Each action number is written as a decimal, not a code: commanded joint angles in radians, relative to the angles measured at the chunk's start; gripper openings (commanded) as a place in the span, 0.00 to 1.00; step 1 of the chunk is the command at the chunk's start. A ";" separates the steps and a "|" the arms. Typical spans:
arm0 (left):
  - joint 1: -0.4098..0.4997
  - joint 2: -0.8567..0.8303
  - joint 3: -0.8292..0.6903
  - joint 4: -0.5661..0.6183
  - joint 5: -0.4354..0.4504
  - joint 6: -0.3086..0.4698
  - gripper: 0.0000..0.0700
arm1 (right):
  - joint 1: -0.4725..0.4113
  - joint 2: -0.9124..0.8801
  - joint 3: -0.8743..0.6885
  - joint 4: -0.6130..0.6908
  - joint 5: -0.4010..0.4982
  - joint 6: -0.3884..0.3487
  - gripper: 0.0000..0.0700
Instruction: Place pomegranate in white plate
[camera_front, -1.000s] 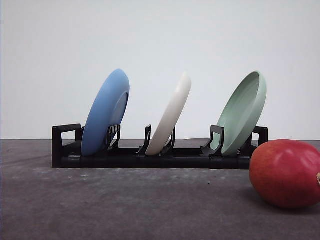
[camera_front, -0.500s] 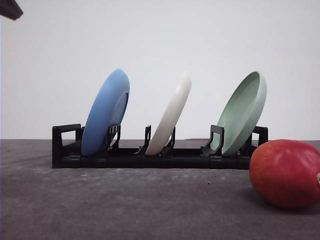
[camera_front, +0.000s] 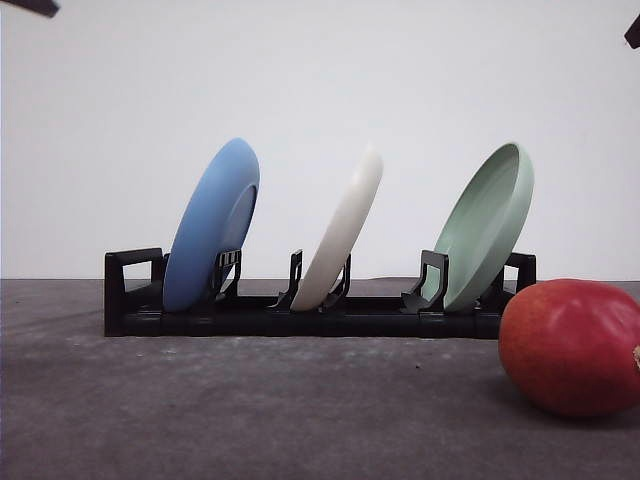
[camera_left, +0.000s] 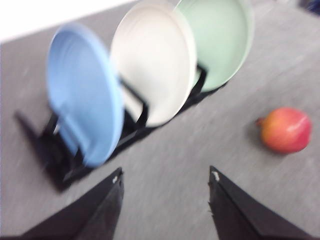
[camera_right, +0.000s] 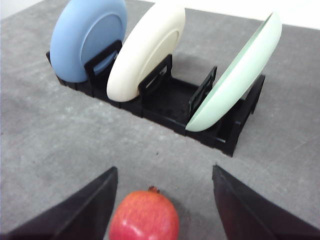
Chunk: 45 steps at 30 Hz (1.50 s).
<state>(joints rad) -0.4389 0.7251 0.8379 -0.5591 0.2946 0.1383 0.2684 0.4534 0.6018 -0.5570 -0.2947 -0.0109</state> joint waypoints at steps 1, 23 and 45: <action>-0.023 0.025 0.021 0.044 0.007 0.007 0.52 | 0.004 0.002 0.016 0.015 -0.001 0.000 0.54; -0.268 0.553 0.021 0.695 -0.162 -0.028 0.52 | 0.004 0.002 0.016 0.033 0.002 0.029 0.54; -0.309 0.935 0.120 0.898 -0.303 -0.053 0.50 | 0.004 0.002 0.016 0.033 0.007 0.029 0.54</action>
<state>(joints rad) -0.7391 1.6368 0.9362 0.3239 -0.0038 0.0887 0.2684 0.4534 0.6018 -0.5346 -0.2878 0.0073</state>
